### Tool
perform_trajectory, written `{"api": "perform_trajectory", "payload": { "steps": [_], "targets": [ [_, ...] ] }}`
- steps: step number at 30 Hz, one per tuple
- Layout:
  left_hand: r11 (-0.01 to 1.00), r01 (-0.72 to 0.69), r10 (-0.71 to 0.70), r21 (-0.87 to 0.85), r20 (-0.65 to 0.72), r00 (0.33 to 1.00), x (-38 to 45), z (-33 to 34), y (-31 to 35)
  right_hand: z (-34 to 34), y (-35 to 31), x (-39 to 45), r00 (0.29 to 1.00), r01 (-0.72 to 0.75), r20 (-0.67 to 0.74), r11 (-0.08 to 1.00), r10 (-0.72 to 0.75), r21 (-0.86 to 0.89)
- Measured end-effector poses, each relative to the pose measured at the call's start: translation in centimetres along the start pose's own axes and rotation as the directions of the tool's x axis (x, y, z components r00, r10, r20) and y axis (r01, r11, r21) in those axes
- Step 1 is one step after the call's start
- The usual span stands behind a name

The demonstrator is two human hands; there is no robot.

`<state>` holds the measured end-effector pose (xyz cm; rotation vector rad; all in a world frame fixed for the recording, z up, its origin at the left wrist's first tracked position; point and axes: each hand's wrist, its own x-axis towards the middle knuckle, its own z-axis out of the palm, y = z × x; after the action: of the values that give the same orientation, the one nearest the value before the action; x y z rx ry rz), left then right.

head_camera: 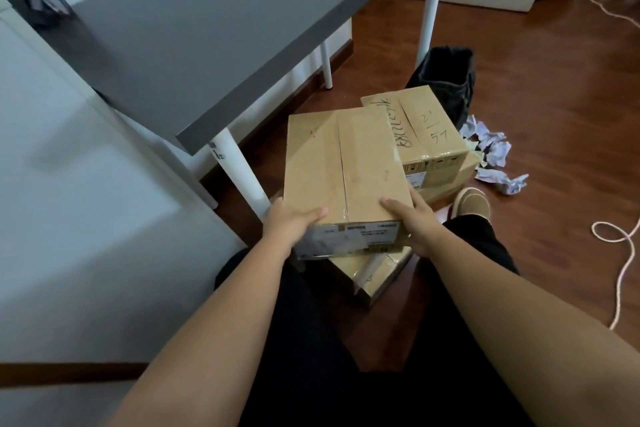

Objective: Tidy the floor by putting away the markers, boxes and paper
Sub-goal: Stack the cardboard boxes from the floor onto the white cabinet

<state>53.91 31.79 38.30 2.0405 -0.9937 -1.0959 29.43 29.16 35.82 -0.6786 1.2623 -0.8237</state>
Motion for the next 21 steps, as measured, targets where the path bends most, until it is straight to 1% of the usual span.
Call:
{"api": "perform_trajectory", "payload": {
  "steps": [4,7,9,12,15,17,19,21],
  "targets": [
    [0.986,-0.111,0.102,-0.123,-0.079,0.992,-1.7,0.9,1.5,-2.5,-1.2,-0.4,0.999,-0.02,0.044,0.997,0.017,0.074],
    [0.969,-0.227,0.217,-0.093,-0.109,0.97,-2.7,1.4,3.9,-3.8,-1.9,-1.9,0.999,0.022,0.04,0.986,-0.029,0.165],
    [0.955,-0.283,0.279,-0.089,-0.057,0.959,-3.3,1.8,5.7,-4.7,-2.3,-3.2,0.997,0.064,0.029,0.963,-0.074,0.263],
    [0.942,-0.319,0.328,-0.101,0.085,0.941,-3.8,2.1,8.7,-6.0,-2.9,-5.6,0.993,0.111,-0.003,0.93,-0.117,0.351],
    [0.936,-0.341,0.353,-0.092,0.185,0.917,-4.2,2.2,12.0,-6.9,-4.5,-8.4,0.989,0.147,-0.015,0.932,-0.15,0.332],
    [0.922,-0.37,0.386,-0.112,0.217,0.897,-4.8,2.2,14.2,-7.2,-6.2,-10.5,0.983,0.183,-0.026,0.932,-0.184,0.312],
    [0.898,-0.411,0.438,-0.16,0.223,0.871,-5.7,1.9,16.3,-7.2,-7.9,-12.6,0.963,0.268,-0.054,0.923,-0.263,0.277],
    [0.867,-0.461,0.494,-0.19,0.211,0.843,-6.8,1.1,18.3,-6.8,-9.9,-14.5,0.922,0.386,-0.104,0.892,-0.372,0.236]
  ]
}}
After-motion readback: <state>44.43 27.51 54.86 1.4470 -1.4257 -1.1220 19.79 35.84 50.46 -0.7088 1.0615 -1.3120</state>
